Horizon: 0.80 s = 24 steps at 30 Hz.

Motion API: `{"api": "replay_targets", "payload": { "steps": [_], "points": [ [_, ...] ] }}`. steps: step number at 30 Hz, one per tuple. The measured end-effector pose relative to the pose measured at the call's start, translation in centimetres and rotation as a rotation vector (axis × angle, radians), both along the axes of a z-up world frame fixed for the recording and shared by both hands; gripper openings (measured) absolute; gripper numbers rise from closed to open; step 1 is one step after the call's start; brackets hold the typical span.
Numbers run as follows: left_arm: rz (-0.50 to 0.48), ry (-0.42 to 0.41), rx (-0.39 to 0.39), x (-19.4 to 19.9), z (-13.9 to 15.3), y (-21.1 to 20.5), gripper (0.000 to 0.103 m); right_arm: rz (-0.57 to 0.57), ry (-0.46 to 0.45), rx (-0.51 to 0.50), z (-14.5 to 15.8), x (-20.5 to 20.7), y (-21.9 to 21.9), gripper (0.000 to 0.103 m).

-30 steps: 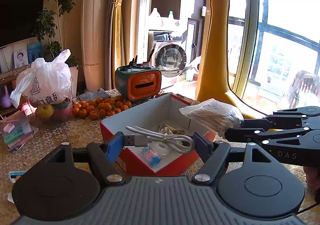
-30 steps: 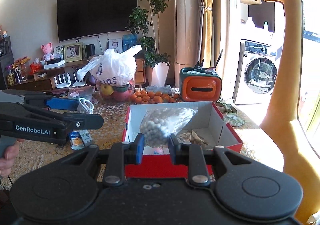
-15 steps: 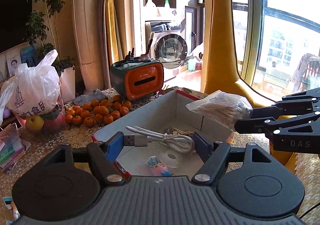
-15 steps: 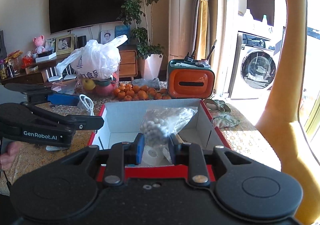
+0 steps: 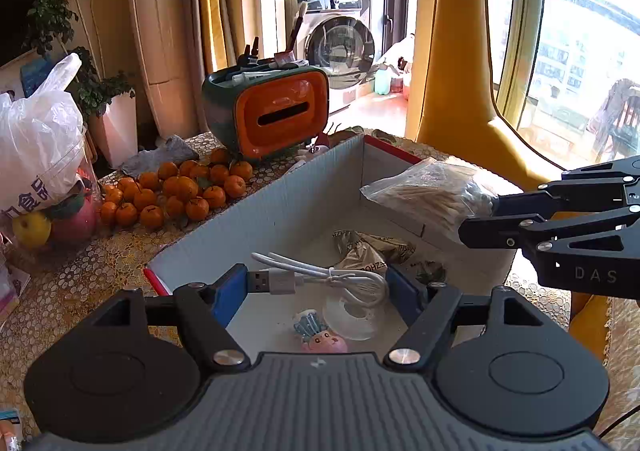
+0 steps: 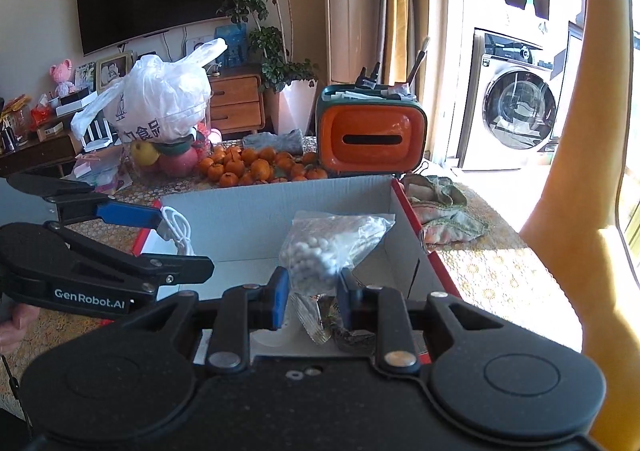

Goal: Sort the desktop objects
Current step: 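Lower and open the right tool over the box while the left tool releases the cable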

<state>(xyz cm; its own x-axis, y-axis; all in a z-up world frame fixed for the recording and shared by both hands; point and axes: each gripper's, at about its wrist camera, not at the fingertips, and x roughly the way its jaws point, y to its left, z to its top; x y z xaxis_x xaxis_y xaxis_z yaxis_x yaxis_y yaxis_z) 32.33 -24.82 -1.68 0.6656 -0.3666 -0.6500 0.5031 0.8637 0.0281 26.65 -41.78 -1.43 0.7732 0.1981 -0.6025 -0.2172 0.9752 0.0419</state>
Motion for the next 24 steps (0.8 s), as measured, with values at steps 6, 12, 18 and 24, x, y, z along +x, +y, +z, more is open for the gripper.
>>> {"api": "replay_targets", "payload": {
  "steps": [6,12,18,24],
  "points": [
    [-0.022,0.042,0.049,1.7,-1.5,-1.3,0.075,-0.027,0.063,0.004,-1.5,2.4,-0.6,0.025],
    [-0.061,0.071,0.086,2.7,-2.8,-2.7,0.075,-0.05,0.131,0.023,-2.9,4.6,-0.8,0.025],
    [-0.073,0.123,0.109,3.9,-3.7,-3.6,0.075,-0.066,0.186,0.041,-4.0,6.5,-0.8,0.025],
    [-0.084,0.169,0.126,4.8,-4.6,-4.1,0.075,-0.1,0.245,0.067,-5.0,7.8,-1.1,0.025]
  ]
}}
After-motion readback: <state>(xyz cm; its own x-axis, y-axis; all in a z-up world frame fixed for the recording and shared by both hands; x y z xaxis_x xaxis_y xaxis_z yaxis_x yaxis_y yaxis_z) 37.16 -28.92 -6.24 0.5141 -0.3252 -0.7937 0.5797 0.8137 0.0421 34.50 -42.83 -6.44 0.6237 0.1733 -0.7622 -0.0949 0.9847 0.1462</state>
